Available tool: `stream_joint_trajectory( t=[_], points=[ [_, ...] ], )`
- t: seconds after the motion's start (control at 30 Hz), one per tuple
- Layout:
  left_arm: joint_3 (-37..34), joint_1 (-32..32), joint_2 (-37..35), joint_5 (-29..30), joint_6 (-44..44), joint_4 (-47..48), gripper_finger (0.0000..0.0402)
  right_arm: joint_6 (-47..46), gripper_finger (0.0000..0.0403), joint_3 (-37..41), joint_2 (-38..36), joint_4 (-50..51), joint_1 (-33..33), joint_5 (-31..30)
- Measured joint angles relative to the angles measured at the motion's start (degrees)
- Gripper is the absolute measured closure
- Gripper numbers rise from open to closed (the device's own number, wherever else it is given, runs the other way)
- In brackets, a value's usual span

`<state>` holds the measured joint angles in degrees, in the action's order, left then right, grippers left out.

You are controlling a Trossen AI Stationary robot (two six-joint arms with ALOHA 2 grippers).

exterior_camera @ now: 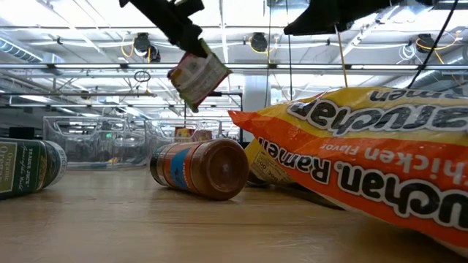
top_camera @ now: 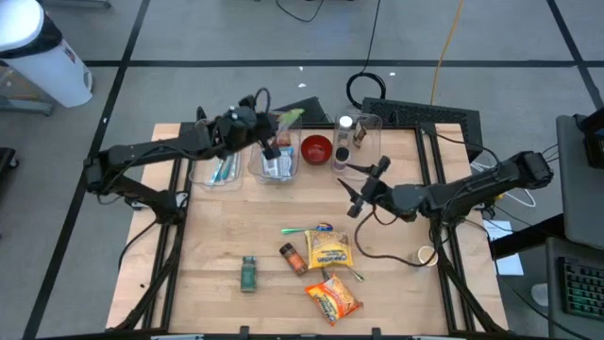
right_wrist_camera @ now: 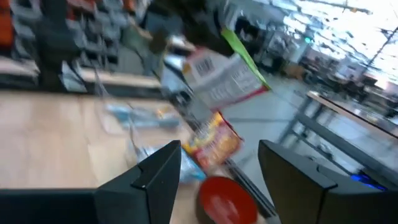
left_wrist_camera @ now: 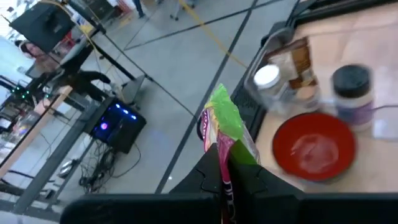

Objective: Pick & Place Food Item
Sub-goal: Put the green noodle pack into the middle transparent bin

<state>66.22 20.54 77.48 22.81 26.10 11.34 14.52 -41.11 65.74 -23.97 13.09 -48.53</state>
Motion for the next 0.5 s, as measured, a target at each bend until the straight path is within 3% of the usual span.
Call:
stream_joint_trajectory(
  t=[0.2, 0.33, 0.5],
  points=[
    [0.02, 8.48, 0.55, -8.75, 2.47, 0.76, 0.0398, -2.74, 0.0199, 7.58, -0.96, -12.51, -1.51, 8.44],
    [0.02, 13.24, 1.26, -17.52, 1.77, 0.27, 0.0399, -6.22, 0.0197, 9.45, -0.94, -13.60, -2.77, 11.35],
    [0.02, 16.00, 3.64, -23.48, 1.59, 0.42, 0.0397, -9.23, 0.0201, 10.82, -0.94, -13.67, -3.86, 13.43]
  ],
)
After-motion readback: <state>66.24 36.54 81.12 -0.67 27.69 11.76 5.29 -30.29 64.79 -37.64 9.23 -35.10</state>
